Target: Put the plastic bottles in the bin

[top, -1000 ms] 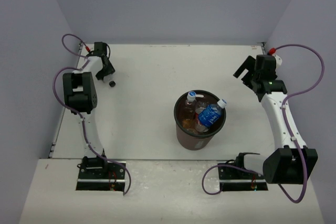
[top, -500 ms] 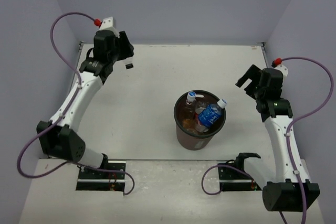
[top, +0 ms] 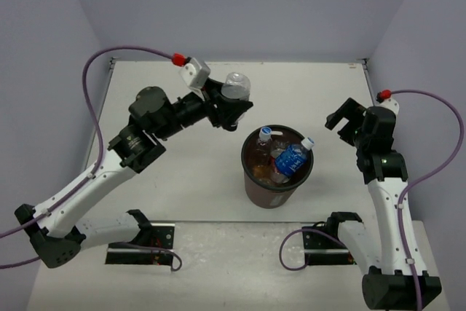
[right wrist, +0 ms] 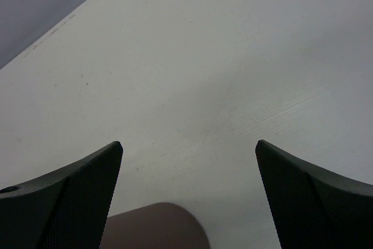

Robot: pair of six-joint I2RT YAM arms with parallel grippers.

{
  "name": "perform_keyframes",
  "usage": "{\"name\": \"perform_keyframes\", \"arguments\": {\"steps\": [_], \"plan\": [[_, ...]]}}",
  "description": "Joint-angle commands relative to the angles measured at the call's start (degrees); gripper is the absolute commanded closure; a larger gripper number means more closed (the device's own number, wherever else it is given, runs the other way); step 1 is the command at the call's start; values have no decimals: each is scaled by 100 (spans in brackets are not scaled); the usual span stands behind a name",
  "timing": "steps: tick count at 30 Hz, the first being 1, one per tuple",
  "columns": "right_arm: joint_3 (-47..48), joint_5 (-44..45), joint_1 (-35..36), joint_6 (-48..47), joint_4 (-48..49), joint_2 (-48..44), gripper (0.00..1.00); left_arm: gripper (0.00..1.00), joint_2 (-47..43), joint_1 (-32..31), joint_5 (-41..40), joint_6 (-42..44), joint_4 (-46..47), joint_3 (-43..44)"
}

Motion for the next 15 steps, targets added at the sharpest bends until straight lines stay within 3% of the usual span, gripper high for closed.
{"name": "perform_keyframes", "arguments": {"steps": [1,9,15], "plan": [[-55,-256,-13,-81,-4,-354,1,62,617,-841,-544,528,-399,147],[-276,-140,-13,-111,-103,-603,1,56,1018,-2172,-1294,840,337,-253],[-364,-60,-13,-180,-131,-664,1,49,1399,-2274,-1579,825,426,-244]]}}
